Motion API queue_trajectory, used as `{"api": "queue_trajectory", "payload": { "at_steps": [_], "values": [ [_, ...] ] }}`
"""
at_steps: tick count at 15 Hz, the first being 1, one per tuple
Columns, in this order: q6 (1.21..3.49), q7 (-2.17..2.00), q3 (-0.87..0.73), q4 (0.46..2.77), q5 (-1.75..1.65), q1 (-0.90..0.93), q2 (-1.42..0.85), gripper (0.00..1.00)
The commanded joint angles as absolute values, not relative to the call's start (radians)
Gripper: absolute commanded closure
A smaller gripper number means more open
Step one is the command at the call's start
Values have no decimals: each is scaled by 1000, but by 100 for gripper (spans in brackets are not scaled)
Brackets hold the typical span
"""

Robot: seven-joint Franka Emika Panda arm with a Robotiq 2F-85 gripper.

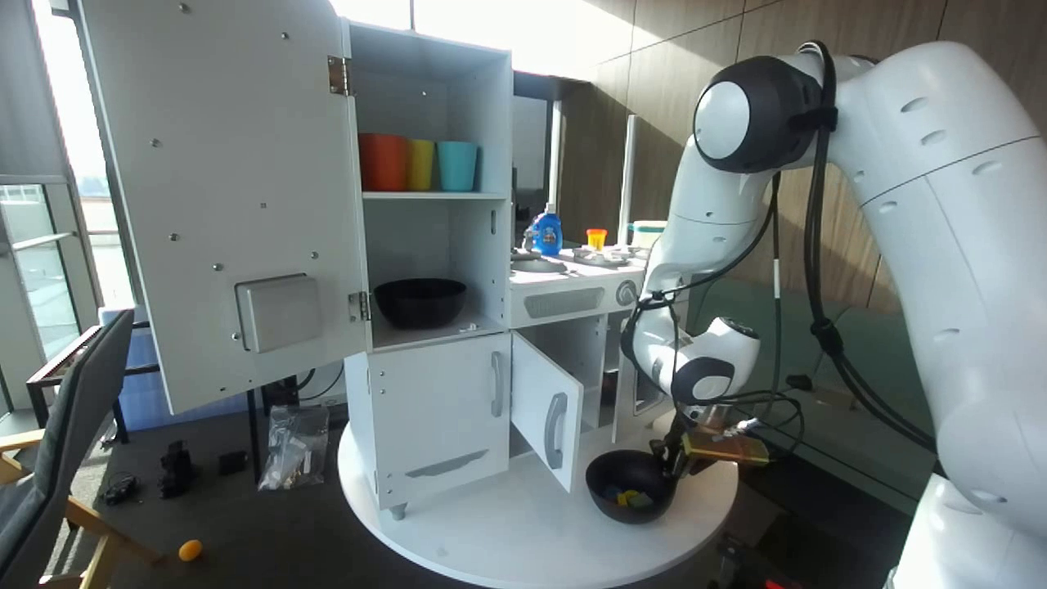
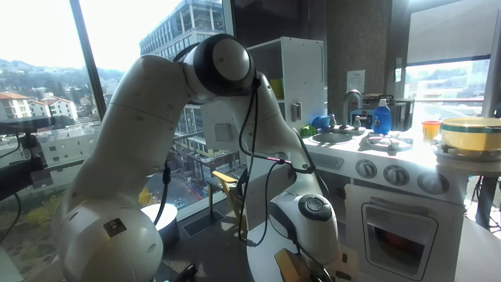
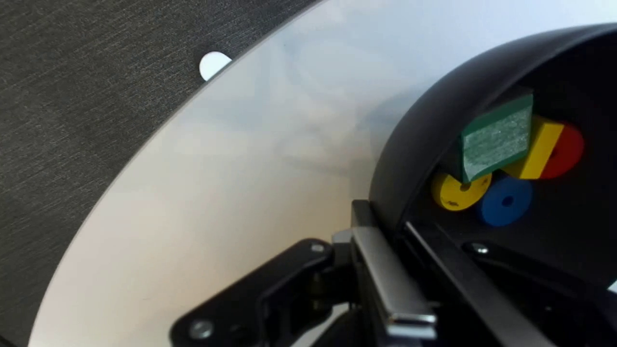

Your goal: Open the bottom middle cabinet door and put the black bowl inside

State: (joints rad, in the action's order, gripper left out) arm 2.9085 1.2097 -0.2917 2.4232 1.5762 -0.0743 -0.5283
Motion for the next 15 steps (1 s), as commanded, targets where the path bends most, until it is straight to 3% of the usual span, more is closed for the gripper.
{"api": "queue_trajectory", "payload": {
  "at_steps": [1, 15],
  "values": [
    [2839, 1034, -329, 2475, 1448, -80, -395, 98],
    [2886, 661, -349, 2486, 1307, -6, -170, 98]
  ]
}}
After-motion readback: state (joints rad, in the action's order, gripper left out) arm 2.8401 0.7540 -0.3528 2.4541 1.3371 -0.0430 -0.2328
